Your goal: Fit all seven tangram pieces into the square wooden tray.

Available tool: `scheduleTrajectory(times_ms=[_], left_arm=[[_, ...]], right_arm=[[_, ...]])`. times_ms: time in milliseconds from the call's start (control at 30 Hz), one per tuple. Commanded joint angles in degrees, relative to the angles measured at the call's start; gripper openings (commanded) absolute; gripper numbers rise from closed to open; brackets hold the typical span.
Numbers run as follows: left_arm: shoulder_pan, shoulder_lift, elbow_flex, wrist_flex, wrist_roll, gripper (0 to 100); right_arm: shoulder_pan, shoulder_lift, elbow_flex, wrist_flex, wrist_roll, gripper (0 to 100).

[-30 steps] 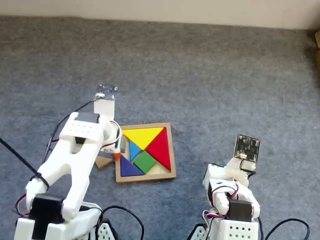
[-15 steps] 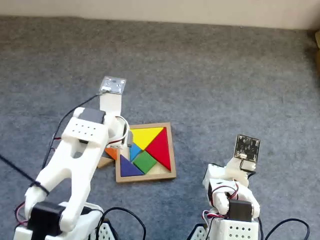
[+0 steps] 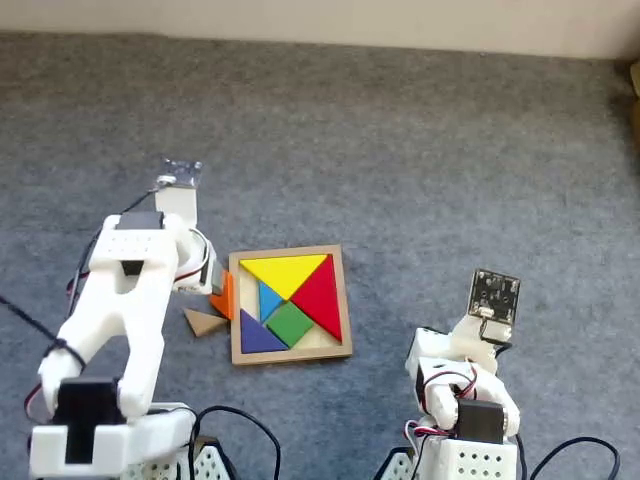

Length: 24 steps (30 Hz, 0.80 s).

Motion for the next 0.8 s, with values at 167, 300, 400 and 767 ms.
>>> scheduleTrajectory(times_ms=[167,300,400,767], left_arm=[[1.8,4.3,-4.9,-1.2,-0.9,22],[2.5,4.3,-4.9,-1.2,-0.8,22],[2.4,4.2,-6.2,-0.9,-0.7,22],[5.5,5.1,-10.9,4.0,2.2,22]], right_arm=[[0.6,-1.0,6.4,-0.1,-0.4,1.9],[0.6,-1.0,6.4,-0.1,-0.4,1.9],[0.6,-1.0,6.4,-0.1,-0.4,1.9],[0.5,-1.0,6.4,-0.1,-0.4,1.9]])
